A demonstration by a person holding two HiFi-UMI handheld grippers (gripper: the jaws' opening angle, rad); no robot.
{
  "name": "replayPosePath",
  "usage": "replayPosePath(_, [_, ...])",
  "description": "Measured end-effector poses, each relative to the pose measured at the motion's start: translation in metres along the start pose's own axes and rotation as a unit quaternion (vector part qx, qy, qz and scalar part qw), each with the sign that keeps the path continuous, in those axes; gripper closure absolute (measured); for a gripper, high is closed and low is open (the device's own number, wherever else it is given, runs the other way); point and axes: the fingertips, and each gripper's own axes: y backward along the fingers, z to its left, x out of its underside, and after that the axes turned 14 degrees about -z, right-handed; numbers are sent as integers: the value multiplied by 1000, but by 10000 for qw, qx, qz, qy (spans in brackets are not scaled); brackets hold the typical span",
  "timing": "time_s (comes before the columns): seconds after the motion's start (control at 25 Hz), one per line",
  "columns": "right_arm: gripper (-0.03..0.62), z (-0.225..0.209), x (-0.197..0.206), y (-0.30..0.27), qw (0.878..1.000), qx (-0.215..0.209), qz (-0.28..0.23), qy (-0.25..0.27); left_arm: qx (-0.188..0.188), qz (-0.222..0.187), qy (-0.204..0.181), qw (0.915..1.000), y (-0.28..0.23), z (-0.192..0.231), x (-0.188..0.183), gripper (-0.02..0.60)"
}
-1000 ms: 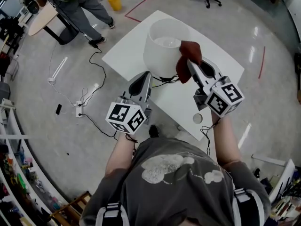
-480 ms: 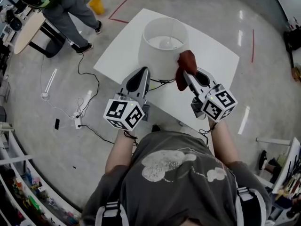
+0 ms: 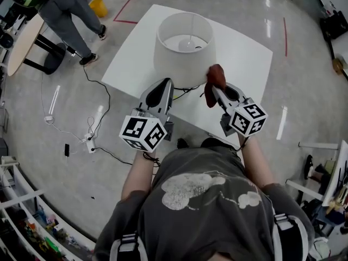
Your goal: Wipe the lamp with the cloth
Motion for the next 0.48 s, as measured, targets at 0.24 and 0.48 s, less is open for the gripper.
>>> replayPosePath(0.24, [536,-28,-22,19,9998,178,11,-28,-186,-67,50,9998,-6,-9,1,574])
replayPosePath(0.48, [536,-23,-114,-23,9968,-388,-696,87,-279,-269,-182,9991,-23,0,-23,574])
